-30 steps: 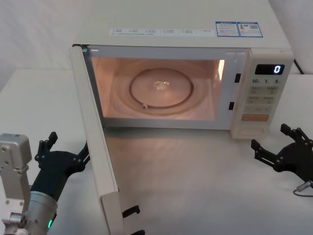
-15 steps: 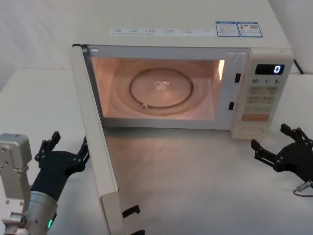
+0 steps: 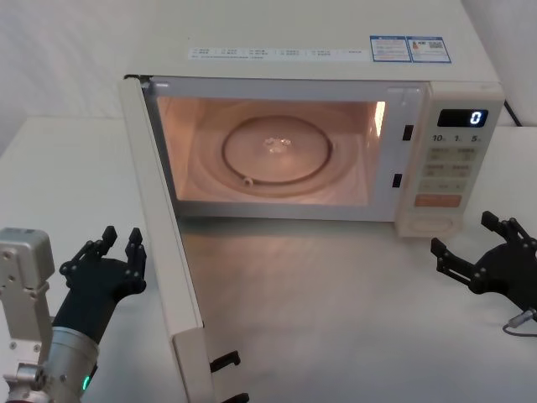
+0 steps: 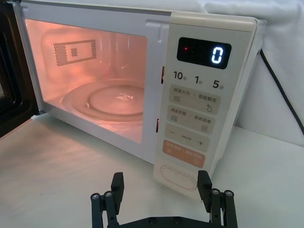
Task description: Press the button to open the microwave door with one hand; close the microwave door with the other hand.
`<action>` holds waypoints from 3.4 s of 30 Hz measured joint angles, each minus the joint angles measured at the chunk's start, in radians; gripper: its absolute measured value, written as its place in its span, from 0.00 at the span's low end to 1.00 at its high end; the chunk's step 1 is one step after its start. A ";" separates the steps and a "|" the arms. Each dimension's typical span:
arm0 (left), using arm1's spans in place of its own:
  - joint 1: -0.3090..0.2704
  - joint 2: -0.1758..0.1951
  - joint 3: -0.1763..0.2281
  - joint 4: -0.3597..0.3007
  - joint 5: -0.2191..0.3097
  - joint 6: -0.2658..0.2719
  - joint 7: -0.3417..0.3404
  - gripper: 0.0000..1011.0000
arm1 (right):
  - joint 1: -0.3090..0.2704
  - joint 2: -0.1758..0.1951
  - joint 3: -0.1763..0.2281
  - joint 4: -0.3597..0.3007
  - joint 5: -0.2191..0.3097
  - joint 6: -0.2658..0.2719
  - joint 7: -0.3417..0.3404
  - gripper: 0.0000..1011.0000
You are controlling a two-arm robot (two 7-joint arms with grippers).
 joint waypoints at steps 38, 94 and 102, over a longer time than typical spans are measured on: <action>0.000 0.000 0.000 0.000 0.000 0.000 0.000 0.00 | 0.000 0.000 0.000 0.000 0.000 0.000 0.000 0.99; 0.159 0.117 -0.205 -0.219 -0.220 0.033 -0.269 0.00 | 0.000 0.000 0.000 0.000 0.000 0.000 0.000 0.99; 0.165 0.194 -0.209 -0.261 -0.265 0.049 -0.341 0.00 | 0.000 0.000 0.000 0.000 0.000 0.000 0.000 0.99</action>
